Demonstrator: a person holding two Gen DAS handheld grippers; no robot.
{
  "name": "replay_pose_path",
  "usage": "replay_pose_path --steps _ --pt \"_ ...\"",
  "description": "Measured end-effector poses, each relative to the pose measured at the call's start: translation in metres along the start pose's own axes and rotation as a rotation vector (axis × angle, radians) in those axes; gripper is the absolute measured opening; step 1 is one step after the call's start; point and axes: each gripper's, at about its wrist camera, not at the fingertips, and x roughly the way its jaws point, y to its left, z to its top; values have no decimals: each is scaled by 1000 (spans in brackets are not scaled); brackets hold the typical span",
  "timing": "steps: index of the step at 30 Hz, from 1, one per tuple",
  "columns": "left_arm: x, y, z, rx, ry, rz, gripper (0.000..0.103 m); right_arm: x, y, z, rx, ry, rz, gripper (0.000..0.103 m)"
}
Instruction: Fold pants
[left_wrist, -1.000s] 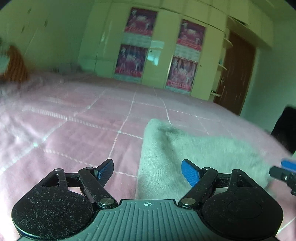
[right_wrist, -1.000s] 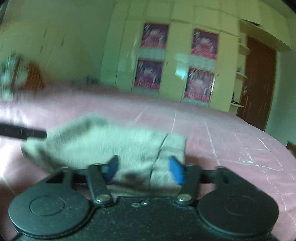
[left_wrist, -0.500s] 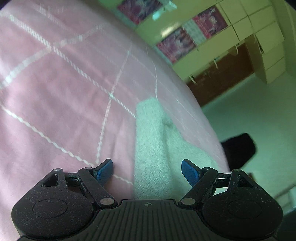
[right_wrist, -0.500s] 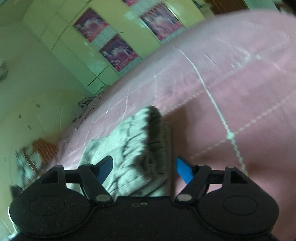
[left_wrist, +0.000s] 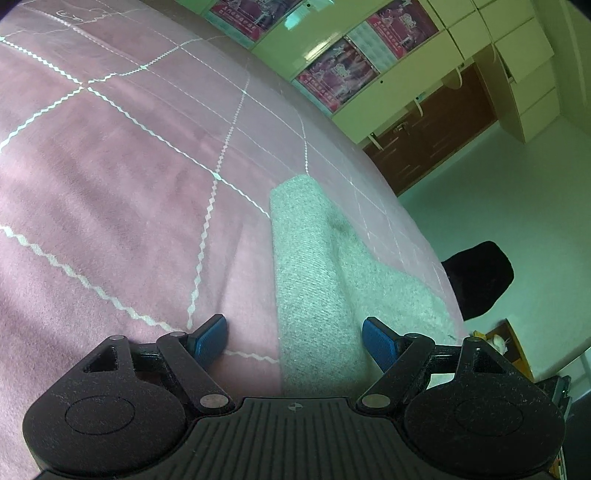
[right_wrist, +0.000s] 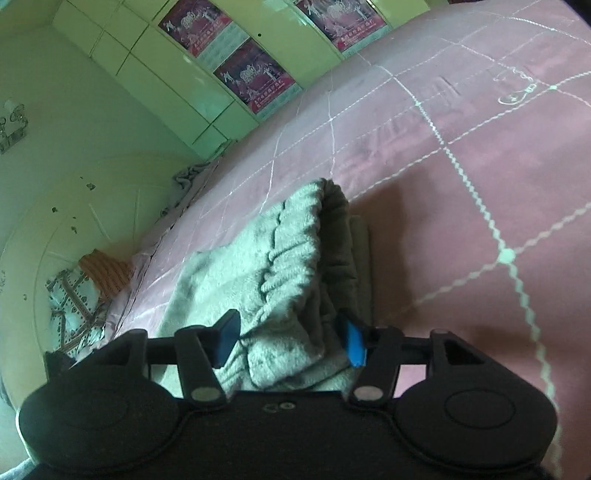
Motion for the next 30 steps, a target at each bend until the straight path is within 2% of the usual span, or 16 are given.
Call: replay_pose_path --steps 1,3,6,9,11,12,13,16,17,19,23,24,26,28,30 --pt "-2 -1 -1 -1 0 -1 80 -3 2 1 -1 -21 -9 20" --pt "-2 0 0 -5 7 0 80 -11 -3 3 58 -55 11 18" --pt "2 2 8 -21 32 -29 80 -6 -9 -2 35 -7 -44 21" --pt "10 7 17 -56 89 -107 80 -16 -12 1 64 -38 -3 40" --pt "17 11 24 -79 147 -174 80 -28 -13 7 62 -84 -4 84" --pt "21 13 26 -85 174 -198 80 -29 -16 10 67 -85 9 85" --pt "25 14 29 -88 203 -216 80 -28 -23 14 88 -65 34 81" --pt "40 14 31 -68 266 -252 78 -14 -42 21 160 35 75 80" --pt "46 12 32 -51 289 -259 73 -8 -47 20 165 69 94 79" --pt "56 13 36 -59 313 -283 70 3 -49 20 142 123 140 78" --pt "72 30 37 -118 321 -328 37 27 -47 25 126 196 219 77" --pt "75 34 36 -128 320 -345 34 31 -44 27 104 216 219 76" --pt "78 35 36 -121 312 -366 32 41 -38 29 57 243 204 59" --pt "79 32 36 -111 287 -373 28 45 -39 33 53 253 218 52" --pt "73 26 38 -115 232 -424 26 48 -40 37 57 254 256 46"
